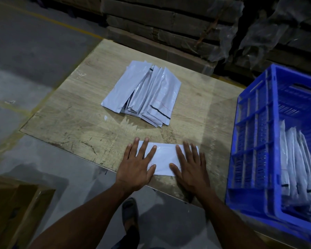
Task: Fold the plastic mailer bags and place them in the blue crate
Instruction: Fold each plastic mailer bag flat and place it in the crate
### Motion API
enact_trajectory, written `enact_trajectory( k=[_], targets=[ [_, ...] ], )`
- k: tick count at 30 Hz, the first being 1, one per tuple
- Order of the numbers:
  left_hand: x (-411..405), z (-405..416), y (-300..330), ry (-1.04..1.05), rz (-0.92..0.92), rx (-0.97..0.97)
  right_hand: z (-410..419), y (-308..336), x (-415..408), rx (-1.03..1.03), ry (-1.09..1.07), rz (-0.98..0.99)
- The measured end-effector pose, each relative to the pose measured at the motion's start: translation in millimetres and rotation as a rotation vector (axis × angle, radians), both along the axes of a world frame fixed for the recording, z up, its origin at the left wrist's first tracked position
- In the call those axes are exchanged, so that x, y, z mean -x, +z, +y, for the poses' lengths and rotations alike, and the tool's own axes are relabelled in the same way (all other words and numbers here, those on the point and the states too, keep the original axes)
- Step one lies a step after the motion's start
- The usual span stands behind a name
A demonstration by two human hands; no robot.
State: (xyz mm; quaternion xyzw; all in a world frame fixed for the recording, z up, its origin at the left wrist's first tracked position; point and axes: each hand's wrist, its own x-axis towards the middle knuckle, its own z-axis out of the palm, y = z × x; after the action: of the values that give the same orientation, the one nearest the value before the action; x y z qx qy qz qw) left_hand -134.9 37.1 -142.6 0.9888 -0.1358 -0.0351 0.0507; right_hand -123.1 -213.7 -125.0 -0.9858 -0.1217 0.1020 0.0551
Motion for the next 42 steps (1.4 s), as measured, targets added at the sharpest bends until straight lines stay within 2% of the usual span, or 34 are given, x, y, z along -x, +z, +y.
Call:
enact_trajectory(
  k=[4, 8, 9, 15, 19, 23, 25, 28, 30, 33, 37, 42],
  targets=[
    [-2, 1, -1, -0.012, -0.005, 0.004, 14, 3, 9, -0.062, -0.129, -0.016],
    [-4, 3, -2, -0.043, 0.002, 0.018, 22, -2, 26, -0.127, 0.248, -0.136],
    [-4, 4, -2, -0.049, 0.004, 0.021, 22, -4, 28, -0.151, 0.269, -0.147],
    [-4, 4, 1, -0.063, 0.028, 0.015, 24, -1, 24, -0.188, 0.262, -0.288],
    [3, 5, 7, -0.044, -0.010, 0.177, 29, 7, 18, -0.182, 0.241, -0.321],
    [10, 15, 0, -0.155, -0.051, 0.123, 33, 19, 11, -0.158, 0.258, -0.380],
    [4, 16, 0, -0.103, -0.059, 0.198, 32, 26, 18, -0.095, 0.367, -0.410],
    [-3, 16, 8, -0.073, -0.085, 0.310, 29, 35, 30, -0.015, 0.687, -0.426],
    [-4, 17, 9, -0.085, -0.053, 0.346, 24, 29, 30, -0.009, 0.794, -0.398],
    [0, 15, 11, -0.092, -0.024, 0.366, 14, 22, 12, -0.005, 0.775, -0.290],
    [8, 14, 8, 0.072, -0.046, 0.550, 9, 43, -12, -0.120, 0.664, -0.267],
    [13, 8, -4, 0.176, -0.072, 0.352, 11, 77, -19, -0.184, 0.556, -0.193]
  ],
)
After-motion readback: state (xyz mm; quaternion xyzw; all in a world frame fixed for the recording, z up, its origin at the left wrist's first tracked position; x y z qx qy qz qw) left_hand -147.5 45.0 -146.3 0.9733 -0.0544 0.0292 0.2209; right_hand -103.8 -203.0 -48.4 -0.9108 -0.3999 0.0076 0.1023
